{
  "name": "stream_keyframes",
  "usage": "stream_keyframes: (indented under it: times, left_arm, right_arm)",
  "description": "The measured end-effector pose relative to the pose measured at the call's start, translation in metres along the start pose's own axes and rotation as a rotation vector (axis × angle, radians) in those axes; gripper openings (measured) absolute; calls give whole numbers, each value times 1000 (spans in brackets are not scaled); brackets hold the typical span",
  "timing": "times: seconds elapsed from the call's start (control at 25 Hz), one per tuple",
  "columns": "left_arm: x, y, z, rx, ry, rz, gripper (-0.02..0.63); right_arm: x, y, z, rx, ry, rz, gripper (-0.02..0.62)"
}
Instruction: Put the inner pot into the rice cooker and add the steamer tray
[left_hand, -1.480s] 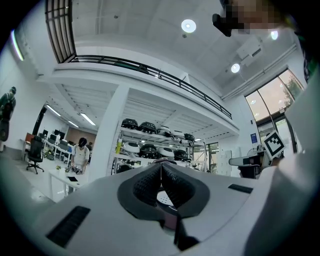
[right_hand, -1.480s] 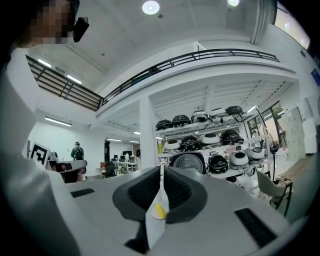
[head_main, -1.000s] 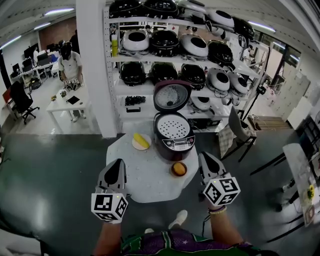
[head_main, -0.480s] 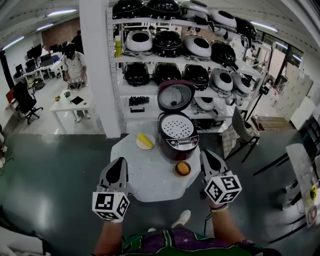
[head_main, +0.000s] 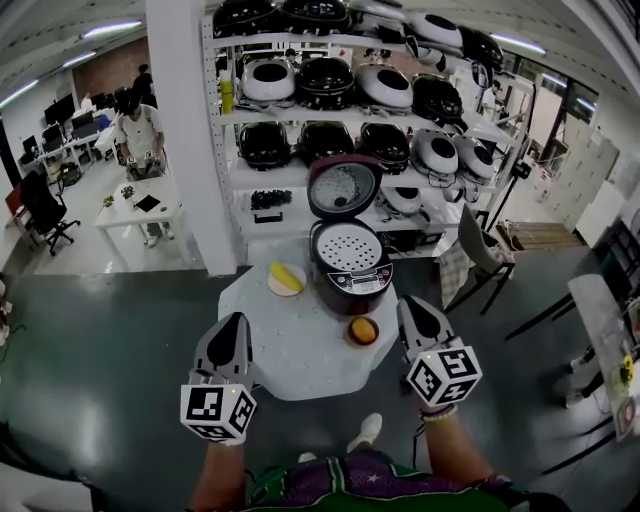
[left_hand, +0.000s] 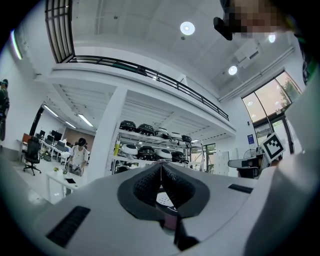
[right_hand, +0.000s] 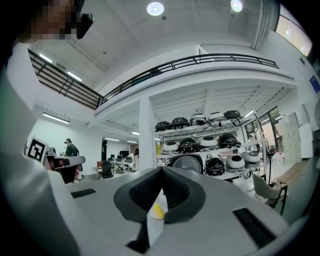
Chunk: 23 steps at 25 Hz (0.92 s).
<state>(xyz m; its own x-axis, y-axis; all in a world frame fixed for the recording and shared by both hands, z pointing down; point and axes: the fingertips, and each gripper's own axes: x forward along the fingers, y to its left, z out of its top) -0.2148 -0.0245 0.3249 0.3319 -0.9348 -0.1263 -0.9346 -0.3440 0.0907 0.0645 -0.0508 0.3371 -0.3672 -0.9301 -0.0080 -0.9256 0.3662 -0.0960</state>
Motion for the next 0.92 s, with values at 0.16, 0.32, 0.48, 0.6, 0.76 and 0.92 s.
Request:
stream_keyframes:
  times: [0.16, 0.32, 0.48, 0.6, 0.76, 0.92]
  left_arm:
    - [-4, 0, -4, -10, 8, -7, 23]
    - [-7, 1, -8, -16, 16, -13, 23]
    - [-11, 2, -7, -20, 13, -13, 23]
    - [-13, 3, -6, -14, 13, -11, 23]
    - [-16, 7, -5, -8, 13, -1, 23]
    - [-17, 15, -9, -2, 23, 13, 23]
  right_arm:
    - [-9, 1, -1, -7, 8, -17, 6]
    - [-13, 0, -4, -3, 11, -29, 5]
    - [-14, 4, -7, 6, 11, -22, 6]
    - [-14, 5, -7, 10, 7, -21, 5]
    - [-11, 6, -7, 18, 0, -20, 5]
    - [-8, 9, -11, 23, 2, -16, 5]
